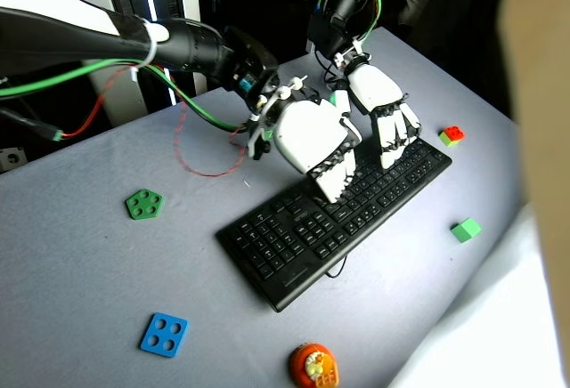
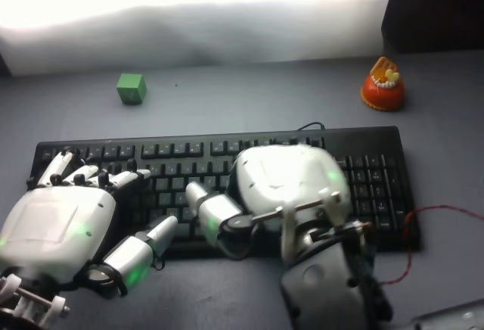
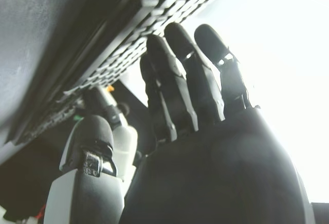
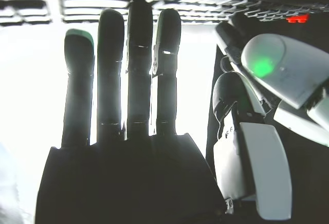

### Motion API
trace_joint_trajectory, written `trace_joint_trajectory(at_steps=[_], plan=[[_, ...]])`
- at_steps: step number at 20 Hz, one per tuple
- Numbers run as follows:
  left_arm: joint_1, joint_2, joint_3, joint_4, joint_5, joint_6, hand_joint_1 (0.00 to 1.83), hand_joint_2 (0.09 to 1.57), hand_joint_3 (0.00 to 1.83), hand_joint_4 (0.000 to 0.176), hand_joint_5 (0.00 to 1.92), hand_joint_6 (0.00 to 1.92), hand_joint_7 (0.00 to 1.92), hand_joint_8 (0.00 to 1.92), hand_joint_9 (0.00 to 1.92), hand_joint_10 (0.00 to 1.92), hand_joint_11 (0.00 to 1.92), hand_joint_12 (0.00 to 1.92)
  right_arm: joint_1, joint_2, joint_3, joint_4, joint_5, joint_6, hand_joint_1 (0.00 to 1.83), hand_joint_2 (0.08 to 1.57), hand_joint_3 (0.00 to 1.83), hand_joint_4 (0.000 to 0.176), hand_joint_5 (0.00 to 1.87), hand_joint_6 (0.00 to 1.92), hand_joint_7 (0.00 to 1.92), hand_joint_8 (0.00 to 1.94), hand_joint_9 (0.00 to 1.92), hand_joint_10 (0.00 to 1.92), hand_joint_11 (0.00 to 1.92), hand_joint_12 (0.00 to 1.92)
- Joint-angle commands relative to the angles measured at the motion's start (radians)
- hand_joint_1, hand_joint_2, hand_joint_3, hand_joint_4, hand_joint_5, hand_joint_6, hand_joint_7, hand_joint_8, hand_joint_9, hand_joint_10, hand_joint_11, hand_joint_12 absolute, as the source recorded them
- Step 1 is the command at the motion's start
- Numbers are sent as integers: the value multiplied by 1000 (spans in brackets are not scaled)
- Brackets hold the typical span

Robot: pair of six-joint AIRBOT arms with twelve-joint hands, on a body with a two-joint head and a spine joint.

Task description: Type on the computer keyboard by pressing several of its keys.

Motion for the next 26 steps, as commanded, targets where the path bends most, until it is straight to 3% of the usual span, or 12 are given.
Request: trace_joint_trajectory(at_steps=[1, 8, 15, 18, 26], plan=[[-12, 14, -2, 53, -75, 15, 184, 1328, 0, 0, 580, 37, 671, 6, 411, 657, 0, 1455, 20, 12, -13, -108, 58, 4, 93, 1250, 0, 0, 920, 259, 1082, 84, 730, 1195, 496, 1805], [-96, 40, -3, 62, -24, 240, 123, 1340, 2, 0, 589, 37, 668, 3, 415, 633, 0, 1431, 66, 245, -188, -108, 24, -20, 104, 1243, 0, 0, 934, 268, 1104, 77, 782, 1121, 516, 1754], [-108, 25, 3, 78, -37, 388, 209, 1311, 0, 0, 501, 0, 591, 0, 364, 573, 0, 1356, 27, 431, -328, -108, -20, -23, 108, 1238, 0, 0, 937, 269, 1104, 70, 777, 1127, 502, 1741], [-105, 3, 32, 102, -58, 392, 264, 1277, 0, 5, 496, 5, 580, 0, 408, 431, 0, 1332, 24, 438, -326, -108, -24, -18, 104, 1241, 0, 0, 933, 262, 1099, 65, 763, 1128, 512, 1724], [-67, -34, 71, 108, -112, 372, 309, 1273, 0, 0, 489, 7, 566, 1, 395, 382, 0, 1296, -7, 395, -322, -192, -34, 0, 74, 1260, 3, 0, 925, 247, 1096, 56, 753, 1144, 498, 1729]])
